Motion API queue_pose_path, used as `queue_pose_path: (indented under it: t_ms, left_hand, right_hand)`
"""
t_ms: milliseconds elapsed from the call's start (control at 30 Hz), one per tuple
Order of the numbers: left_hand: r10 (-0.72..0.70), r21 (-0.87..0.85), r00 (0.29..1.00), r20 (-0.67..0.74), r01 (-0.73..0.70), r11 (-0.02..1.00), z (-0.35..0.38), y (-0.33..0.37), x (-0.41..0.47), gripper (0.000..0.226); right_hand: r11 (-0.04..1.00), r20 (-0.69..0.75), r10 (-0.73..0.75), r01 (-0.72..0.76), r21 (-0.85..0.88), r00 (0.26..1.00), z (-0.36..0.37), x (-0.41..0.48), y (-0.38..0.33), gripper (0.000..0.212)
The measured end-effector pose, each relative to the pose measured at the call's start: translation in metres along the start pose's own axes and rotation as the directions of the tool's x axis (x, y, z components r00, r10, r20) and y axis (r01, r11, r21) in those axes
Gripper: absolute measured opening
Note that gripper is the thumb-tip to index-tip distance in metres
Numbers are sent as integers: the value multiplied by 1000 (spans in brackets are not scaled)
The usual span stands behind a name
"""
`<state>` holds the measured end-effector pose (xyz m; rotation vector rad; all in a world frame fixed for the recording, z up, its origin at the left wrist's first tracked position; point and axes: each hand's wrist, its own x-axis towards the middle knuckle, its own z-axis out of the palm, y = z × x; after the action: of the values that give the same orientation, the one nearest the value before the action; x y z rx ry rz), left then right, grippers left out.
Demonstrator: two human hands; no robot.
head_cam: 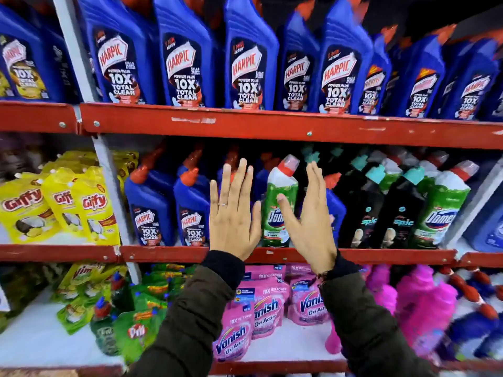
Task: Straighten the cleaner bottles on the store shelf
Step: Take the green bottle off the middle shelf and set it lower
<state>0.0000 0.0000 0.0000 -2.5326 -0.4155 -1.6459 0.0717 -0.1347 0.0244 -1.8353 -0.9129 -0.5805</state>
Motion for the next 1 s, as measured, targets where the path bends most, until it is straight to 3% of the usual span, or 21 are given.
queue_pose_path:
  t_ms: [167,333,433,633,767,1000]
  left_hand:
    - [-37,48,999,35,35,998,50,-21,-45,67]
    - [-14,129,1000,-16,16,992,92,-37,-71,78]
    - [48,119,998,-34,-44,992,107,-39,-78,68]
    - [65,70,998,-21,-63,996,123,-40,-86,65]
    - [63,57,998,-29,-62,996,124,-40,-85,81]
    - [108,64,993,-45,-105,992,128,-41,-85,85]
  right_hand:
    - [981,-21,192,-193,-8,981,32,19,8,84]
    - [961,-152,226,-246,-128,962,50,37,10,81]
    - [947,-206,271,-299,-117,940,53,42,11,77]
    - [961,-237,261,-274,-23,936,40,42,5,67]
    - [976,-287,198,-216,-32,937,17,45,-12,63]
    - [953,-220,288,-301,-28,932,-11,17,-20,56]
